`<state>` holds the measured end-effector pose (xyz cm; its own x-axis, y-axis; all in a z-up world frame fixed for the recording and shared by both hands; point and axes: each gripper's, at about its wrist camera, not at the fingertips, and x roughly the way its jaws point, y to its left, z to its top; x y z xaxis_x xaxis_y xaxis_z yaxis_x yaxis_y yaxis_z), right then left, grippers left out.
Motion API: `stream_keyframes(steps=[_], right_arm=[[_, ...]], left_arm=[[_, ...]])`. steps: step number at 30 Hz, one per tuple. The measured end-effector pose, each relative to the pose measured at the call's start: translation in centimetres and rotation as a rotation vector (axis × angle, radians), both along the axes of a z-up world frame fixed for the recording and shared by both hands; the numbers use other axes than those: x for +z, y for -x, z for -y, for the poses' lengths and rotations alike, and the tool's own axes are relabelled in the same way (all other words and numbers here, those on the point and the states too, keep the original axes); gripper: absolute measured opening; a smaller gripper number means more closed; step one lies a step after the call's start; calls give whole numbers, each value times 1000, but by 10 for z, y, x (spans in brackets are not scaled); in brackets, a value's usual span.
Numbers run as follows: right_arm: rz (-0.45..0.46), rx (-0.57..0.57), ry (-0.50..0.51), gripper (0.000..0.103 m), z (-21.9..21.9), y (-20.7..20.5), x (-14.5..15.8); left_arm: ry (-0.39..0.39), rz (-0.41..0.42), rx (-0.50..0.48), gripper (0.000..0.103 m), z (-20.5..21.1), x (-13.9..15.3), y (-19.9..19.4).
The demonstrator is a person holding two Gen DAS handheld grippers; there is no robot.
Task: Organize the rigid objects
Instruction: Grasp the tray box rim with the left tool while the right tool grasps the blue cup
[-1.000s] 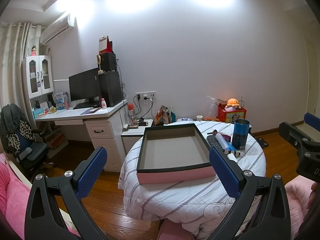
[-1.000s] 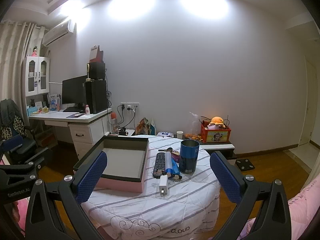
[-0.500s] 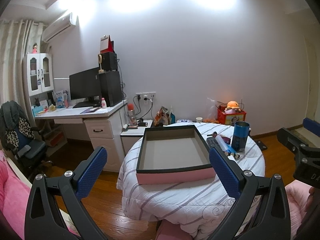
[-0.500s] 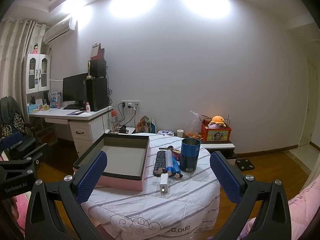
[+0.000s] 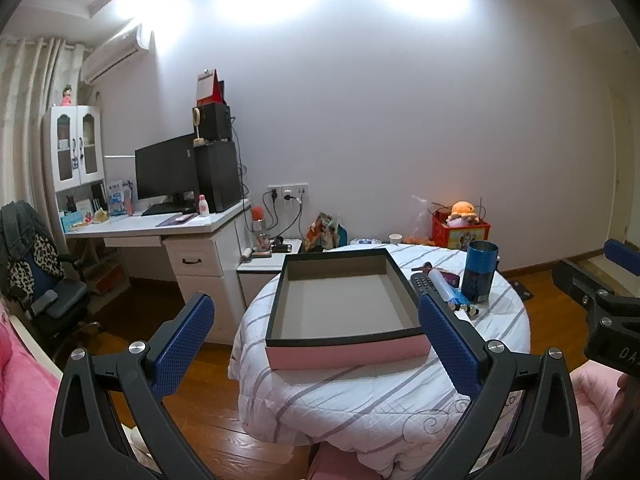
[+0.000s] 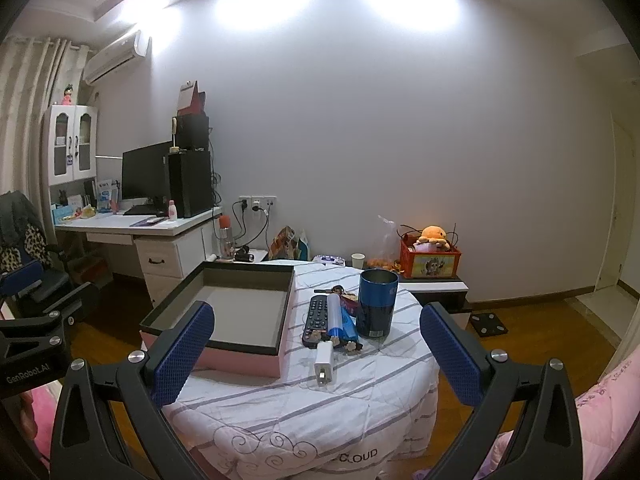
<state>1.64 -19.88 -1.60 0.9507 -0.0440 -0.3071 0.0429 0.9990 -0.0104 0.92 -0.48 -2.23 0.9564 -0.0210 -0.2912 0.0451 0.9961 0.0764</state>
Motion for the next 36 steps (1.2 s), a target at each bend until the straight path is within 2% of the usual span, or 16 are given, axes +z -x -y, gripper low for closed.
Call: stream_keyframes(steps=[13, 19, 29, 36], right_arm=[[-8, 5, 4, 103, 9, -23, -15], [-11, -4, -37, 103, 31, -45, -30], [-144, -51, -61, 103, 60, -108, -61], [-185, -61, -78, 103, 71, -138, -70]], left_arm=[[70, -36, -6, 103, -1, -17, -41], [88, -150, 47, 103, -15, -45, -91], [79, -295, 108, 103, -31, -76, -159], [93, -403, 144, 103, -48, -103, -205]])
